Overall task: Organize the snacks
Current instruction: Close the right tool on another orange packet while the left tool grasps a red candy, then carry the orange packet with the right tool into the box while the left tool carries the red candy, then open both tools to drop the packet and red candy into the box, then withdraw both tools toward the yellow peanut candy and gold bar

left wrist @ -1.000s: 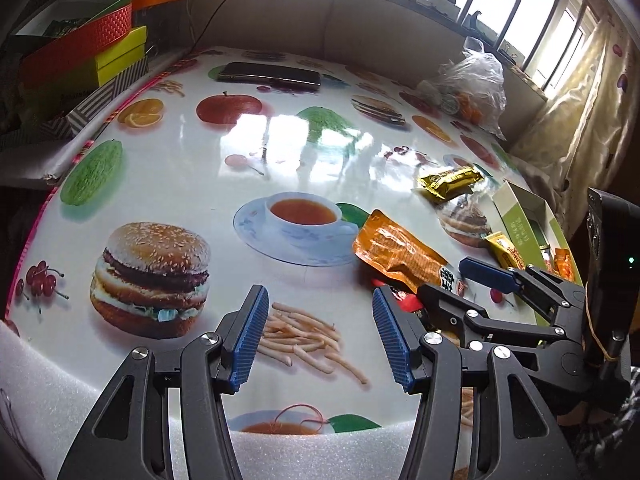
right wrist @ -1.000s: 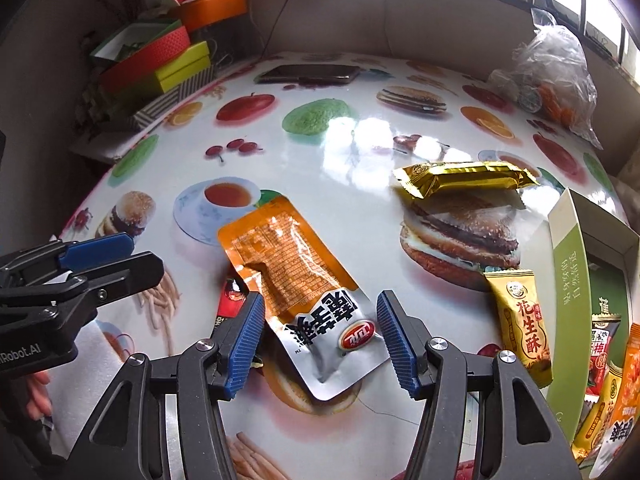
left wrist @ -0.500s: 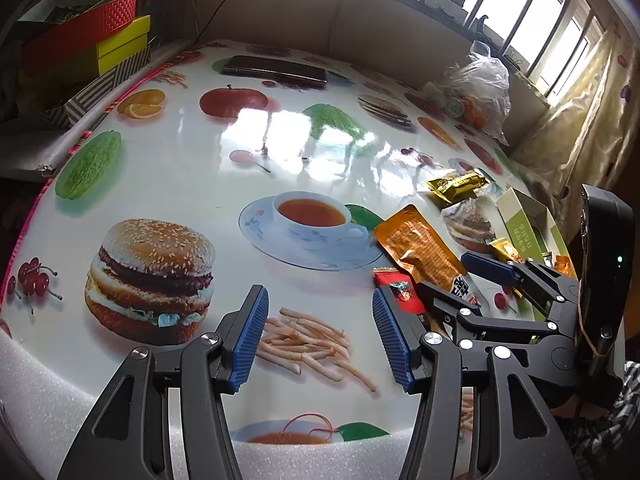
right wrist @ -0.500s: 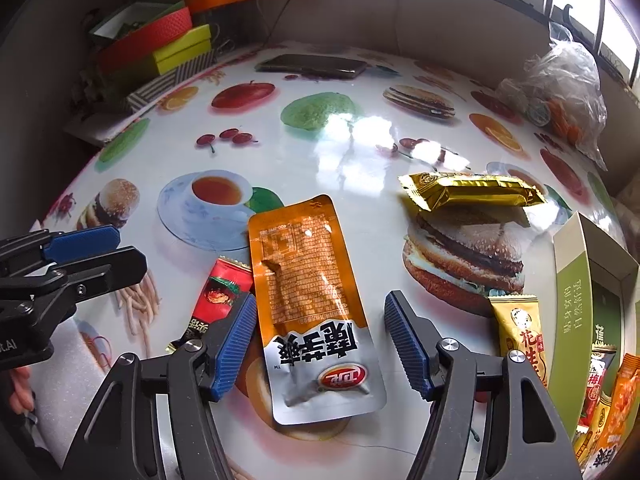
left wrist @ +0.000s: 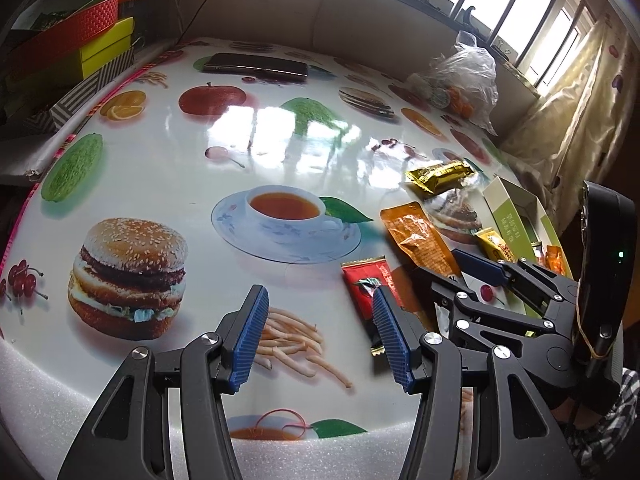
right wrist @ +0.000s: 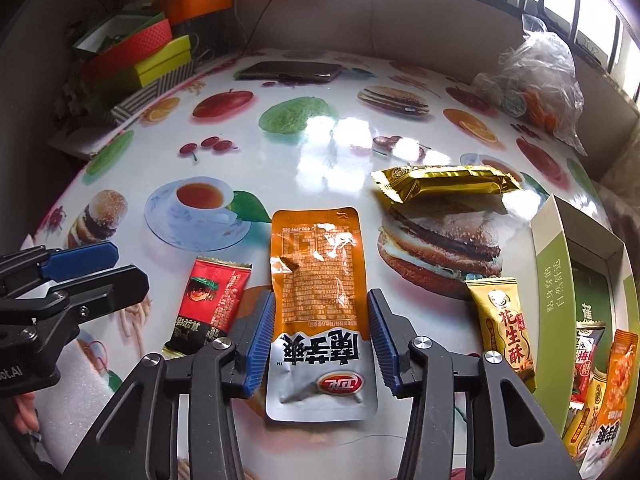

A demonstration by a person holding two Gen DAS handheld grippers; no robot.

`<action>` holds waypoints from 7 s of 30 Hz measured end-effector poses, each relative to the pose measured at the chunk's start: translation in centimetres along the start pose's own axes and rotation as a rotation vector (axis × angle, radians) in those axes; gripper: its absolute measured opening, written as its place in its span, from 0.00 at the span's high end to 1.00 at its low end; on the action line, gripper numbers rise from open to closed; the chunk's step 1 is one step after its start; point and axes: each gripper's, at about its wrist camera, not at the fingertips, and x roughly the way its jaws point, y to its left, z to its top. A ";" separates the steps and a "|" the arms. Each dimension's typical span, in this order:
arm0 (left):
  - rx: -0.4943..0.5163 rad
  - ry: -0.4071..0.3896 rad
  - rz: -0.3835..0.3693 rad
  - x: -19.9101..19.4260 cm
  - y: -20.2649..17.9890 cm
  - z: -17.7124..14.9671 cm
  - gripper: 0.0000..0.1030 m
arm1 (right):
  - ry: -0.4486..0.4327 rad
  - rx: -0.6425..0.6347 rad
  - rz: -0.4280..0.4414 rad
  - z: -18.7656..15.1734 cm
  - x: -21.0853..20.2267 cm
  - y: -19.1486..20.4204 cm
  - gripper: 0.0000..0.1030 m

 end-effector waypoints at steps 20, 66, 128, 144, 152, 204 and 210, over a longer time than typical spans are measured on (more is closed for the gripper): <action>0.101 0.094 -0.015 3.0 -4.3 -0.3 0.46 | -0.064 0.137 -0.005 -1.3 -2.9 -3.0 0.62; 0.126 -0.016 0.060 0.4 -5.1 1.0 0.76 | -0.111 0.174 -0.019 -1.2 -5.7 -3.5 0.62; 0.404 0.099 -0.218 9.6 -26.0 6.3 0.76 | -0.084 0.449 -0.284 -6.4 -9.5 -21.3 0.60; 0.399 0.150 -0.215 12.8 -26.7 6.4 0.76 | -0.081 0.379 -0.305 -5.6 -7.9 -21.6 0.55; 0.384 0.159 -0.239 13.2 -26.7 6.6 0.67 | -0.073 0.355 -0.324 -5.3 -7.5 -21.5 0.53; 0.337 -0.057 -0.180 1.5 -19.5 5.8 0.60 | -0.180 0.355 -0.284 -4.0 -12.0 -14.8 0.45; 0.324 -0.058 -0.175 1.2 -18.5 5.7 0.60 | -0.182 0.344 -0.275 -3.7 -11.9 -14.1 0.45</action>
